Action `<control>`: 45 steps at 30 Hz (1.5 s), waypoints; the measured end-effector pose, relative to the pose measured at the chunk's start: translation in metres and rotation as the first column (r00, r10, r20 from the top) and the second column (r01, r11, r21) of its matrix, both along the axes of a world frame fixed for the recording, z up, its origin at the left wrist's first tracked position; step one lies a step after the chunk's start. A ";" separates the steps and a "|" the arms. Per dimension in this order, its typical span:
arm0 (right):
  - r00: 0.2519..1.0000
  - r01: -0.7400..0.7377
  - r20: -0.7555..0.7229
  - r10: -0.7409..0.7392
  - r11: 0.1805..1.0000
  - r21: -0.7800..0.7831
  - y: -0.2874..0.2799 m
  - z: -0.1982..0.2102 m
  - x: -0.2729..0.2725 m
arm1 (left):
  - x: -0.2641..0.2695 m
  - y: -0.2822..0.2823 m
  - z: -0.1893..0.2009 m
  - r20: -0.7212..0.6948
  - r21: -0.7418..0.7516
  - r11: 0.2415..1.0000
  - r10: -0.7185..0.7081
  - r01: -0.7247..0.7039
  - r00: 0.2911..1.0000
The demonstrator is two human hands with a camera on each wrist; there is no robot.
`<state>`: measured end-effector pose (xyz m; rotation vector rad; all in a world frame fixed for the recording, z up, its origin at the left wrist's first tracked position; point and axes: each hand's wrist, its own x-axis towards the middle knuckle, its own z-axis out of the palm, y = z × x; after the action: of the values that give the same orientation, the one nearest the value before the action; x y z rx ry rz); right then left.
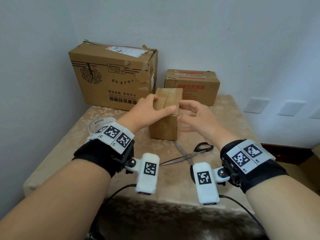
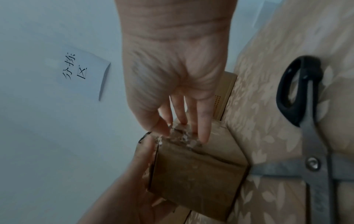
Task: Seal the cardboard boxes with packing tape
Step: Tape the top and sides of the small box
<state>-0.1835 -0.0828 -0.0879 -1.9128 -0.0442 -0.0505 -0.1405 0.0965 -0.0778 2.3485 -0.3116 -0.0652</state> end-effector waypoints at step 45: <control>0.966 0.026 0.257 0.032 0.976 -0.217 0.049 0.040 -0.007 | -0.033 0.075 0.032 0.216 -0.126 0.987 -0.069 0.097 0.974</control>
<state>-0.1909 -0.0338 -0.0478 -2.1163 -0.2380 -0.3060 -0.1731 0.1718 -0.0458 2.2094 -0.5030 0.1618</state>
